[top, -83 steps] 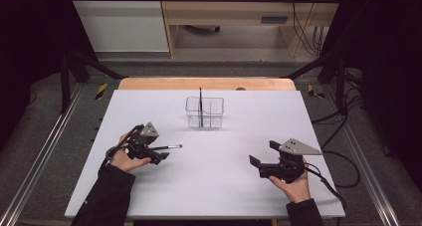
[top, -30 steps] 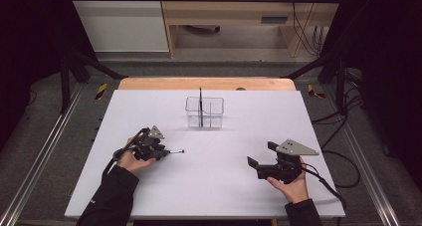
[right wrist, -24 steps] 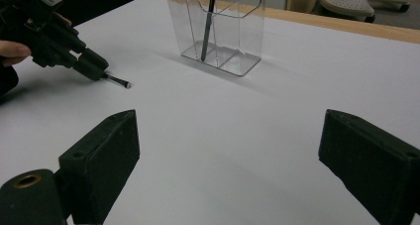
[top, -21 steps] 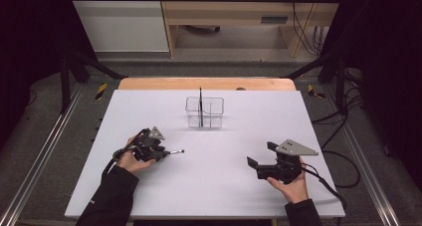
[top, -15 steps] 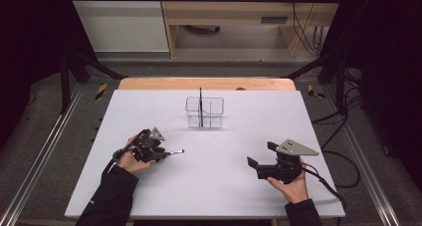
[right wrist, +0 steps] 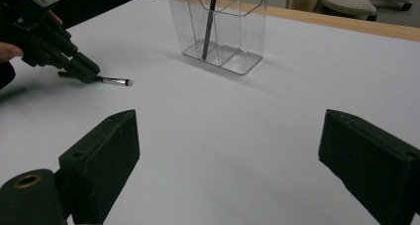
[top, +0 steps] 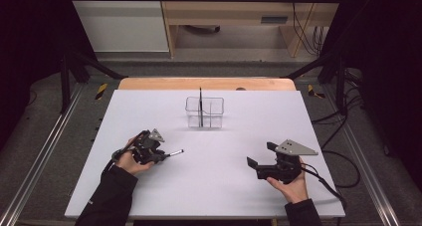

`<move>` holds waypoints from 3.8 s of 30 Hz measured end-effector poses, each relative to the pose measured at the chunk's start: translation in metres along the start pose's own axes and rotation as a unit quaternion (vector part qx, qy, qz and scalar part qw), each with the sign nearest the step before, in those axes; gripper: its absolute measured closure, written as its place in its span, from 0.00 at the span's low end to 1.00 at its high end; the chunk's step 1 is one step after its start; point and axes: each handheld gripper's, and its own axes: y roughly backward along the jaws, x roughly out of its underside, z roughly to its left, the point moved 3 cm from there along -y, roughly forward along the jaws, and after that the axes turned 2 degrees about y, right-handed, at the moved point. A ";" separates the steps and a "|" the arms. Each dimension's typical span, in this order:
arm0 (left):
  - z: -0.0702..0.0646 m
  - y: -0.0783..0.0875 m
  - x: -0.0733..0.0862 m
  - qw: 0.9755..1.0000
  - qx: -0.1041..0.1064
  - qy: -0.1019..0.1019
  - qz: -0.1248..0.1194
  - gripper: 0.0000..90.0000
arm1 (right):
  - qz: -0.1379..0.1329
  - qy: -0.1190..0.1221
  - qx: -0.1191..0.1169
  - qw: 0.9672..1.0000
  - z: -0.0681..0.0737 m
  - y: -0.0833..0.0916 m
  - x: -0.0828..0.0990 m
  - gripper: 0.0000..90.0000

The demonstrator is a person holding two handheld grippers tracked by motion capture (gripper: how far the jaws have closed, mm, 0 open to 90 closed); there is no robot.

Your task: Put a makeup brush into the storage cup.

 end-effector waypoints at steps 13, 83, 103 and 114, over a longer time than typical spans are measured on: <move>-0.009 0.002 0.001 1.000 -0.005 -0.001 0.014 0.90 | -0.001 -0.001 -0.001 1.000 0.000 0.001 0.000 0.10; -0.016 0.006 0.002 0.997 -0.001 -0.004 0.073 0.92 | -0.004 -0.005 -0.005 1.000 0.000 0.005 -0.004 0.10; -0.017 0.022 -0.001 1.000 0.005 -0.004 0.021 0.92 | -0.003 -0.006 -0.005 1.000 0.000 0.006 -0.004 0.10; -0.025 0.030 -0.005 1.000 -0.005 0.002 -0.027 0.92 | -0.005 -0.011 -0.007 1.000 0.001 0.005 -0.004 0.09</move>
